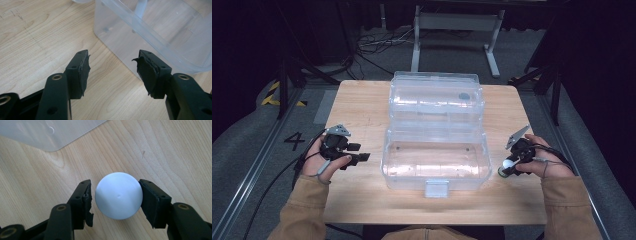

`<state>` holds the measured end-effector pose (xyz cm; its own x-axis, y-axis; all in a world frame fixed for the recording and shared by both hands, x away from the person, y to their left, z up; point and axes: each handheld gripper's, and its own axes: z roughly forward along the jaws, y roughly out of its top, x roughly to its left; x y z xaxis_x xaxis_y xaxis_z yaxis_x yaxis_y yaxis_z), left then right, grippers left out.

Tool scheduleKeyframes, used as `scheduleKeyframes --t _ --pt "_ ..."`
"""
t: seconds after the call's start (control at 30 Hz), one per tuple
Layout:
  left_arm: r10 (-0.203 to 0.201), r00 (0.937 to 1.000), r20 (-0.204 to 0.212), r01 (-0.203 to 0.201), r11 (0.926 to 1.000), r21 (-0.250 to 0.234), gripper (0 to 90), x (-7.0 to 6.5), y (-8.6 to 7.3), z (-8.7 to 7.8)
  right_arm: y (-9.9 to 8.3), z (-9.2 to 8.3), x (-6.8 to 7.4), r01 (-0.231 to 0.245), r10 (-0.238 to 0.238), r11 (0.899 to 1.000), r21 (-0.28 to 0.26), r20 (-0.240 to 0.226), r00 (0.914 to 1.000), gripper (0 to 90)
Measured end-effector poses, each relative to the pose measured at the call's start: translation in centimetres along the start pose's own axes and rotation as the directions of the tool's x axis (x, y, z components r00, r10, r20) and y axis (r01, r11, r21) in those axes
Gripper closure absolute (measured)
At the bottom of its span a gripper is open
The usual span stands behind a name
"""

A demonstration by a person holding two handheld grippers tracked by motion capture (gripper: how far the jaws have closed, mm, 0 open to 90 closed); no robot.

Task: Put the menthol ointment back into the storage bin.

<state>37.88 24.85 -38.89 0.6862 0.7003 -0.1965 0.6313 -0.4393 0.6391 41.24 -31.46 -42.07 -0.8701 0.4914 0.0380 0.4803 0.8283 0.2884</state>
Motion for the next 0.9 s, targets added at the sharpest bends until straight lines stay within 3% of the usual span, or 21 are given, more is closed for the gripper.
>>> scheduleKeyframes --t 0.27,0.9 --pt "-0.001 1.0000 -0.001 0.001 1.0000 0.000 43.9 0.02 -0.01 0.03 0.02 0.07 0.00 0.012 -0.012 1.000 0.010 0.011 0.9999 49.6" --pt "-0.005 1.0000 -0.004 0.005 1.0000 -0.009 43.9 0.10 -0.07 -0.08 0.26 -0.59 0.02 0.013 -0.013 1.000 0.003 0.005 0.9999 50.3"
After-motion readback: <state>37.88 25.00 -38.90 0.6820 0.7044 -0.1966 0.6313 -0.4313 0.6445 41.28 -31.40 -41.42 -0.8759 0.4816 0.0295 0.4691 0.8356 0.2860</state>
